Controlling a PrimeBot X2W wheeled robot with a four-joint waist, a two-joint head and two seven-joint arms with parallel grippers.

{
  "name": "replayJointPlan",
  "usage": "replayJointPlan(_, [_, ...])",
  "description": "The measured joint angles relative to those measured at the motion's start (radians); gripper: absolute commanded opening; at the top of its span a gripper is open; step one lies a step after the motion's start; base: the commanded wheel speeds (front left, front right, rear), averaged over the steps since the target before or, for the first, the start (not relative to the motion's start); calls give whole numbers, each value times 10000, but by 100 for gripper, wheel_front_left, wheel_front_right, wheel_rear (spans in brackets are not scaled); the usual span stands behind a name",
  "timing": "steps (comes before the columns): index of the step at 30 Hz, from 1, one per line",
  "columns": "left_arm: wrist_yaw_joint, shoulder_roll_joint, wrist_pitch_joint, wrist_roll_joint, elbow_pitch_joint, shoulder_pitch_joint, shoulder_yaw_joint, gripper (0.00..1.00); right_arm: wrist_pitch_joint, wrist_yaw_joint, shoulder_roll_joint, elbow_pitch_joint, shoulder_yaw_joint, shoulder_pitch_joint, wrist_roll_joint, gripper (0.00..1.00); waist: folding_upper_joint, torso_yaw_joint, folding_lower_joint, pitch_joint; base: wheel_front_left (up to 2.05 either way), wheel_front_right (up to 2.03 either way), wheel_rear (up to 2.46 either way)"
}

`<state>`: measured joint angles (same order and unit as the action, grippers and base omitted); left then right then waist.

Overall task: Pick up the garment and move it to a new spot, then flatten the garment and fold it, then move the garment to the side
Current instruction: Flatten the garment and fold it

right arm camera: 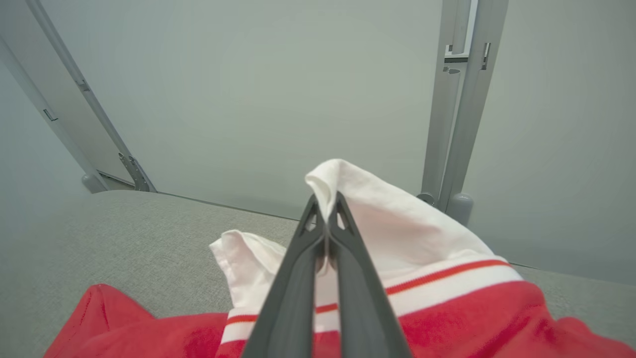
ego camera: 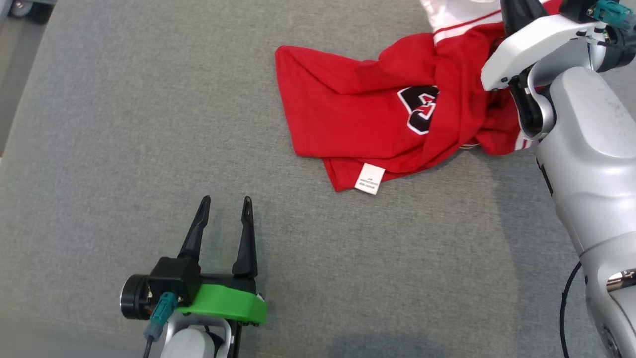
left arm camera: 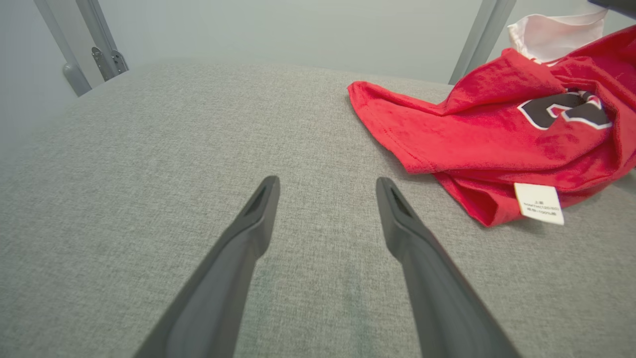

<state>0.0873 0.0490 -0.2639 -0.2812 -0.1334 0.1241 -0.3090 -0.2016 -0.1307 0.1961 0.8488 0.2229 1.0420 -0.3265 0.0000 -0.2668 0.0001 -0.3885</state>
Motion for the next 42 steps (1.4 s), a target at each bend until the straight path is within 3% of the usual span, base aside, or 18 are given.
replayJointPlan(6, [-153, -2, 0, 293, -44, -255, 318, 100, -111, 0, 144, -2454, 238, -1731, -1164, 0, 0, 803, 0, 501, 0, 0, 0])
replayJointPlan(11, [-268, -2, 0, 464, -65, -486, 546, 100, 259, 0, 426, -4943, -84, -4200, -1682, 0, 0, 1501, 0, 932, 0, 0, 0])
replayJointPlan(18, [-418, 2, 0, 685, -35, -750, 848, 100, 1133, 2, -121, -7885, -1227, -8079, -1964, 0, 0, 2479, 0, 1424, 0, 0, 0])
replayJointPlan(24, [-527, 6, 0, 809, -61, -779, 976, 100, 1342, 2, -894, -8470, -1266, -9872, -1964, 0, 0, 3183, -1, 1662, 0, 0, 0])
replayJointPlan(31, [-685, 6, 0, 886, -209, -783, 1058, 100, 1509, 2, -740, -8217, -240, -10385, -1789, 0, 0, 3598, -1, 1940, 0, 0, 0])
replayJointPlan(33, [-696, 8, 0, 886, -257, -797, 1062, 100, 1611, 2, -602, -8055, 105, -10407, -1724, 42, 0, 3632, 0, 2036, 0, 0, 0])
replayJointPlan(34, [-700, 6, 0, 886, -293, -815, 1060, 100, 1795, 2, -500, -7969, 395, -10419, -1733, 100, 0, 3643, -1, 2091, 0, 0, 0])
replayJointPlan(38, [-723, 6, 0, 882, -357, -911, 1018, 100, 2433, 0, -17, -8132, 1605, -10563, -2454, 100, 0, 3635, -1, 2277, 0, 0, 0])
replayJointPlan(42, [-742, 4, 0, 859, -382, -990, 1001, 100, 2631, 2, 740, -9070, 2071, -10566, -3528, 100, 0, 3589, -1, 2461, 0, 0, 0])
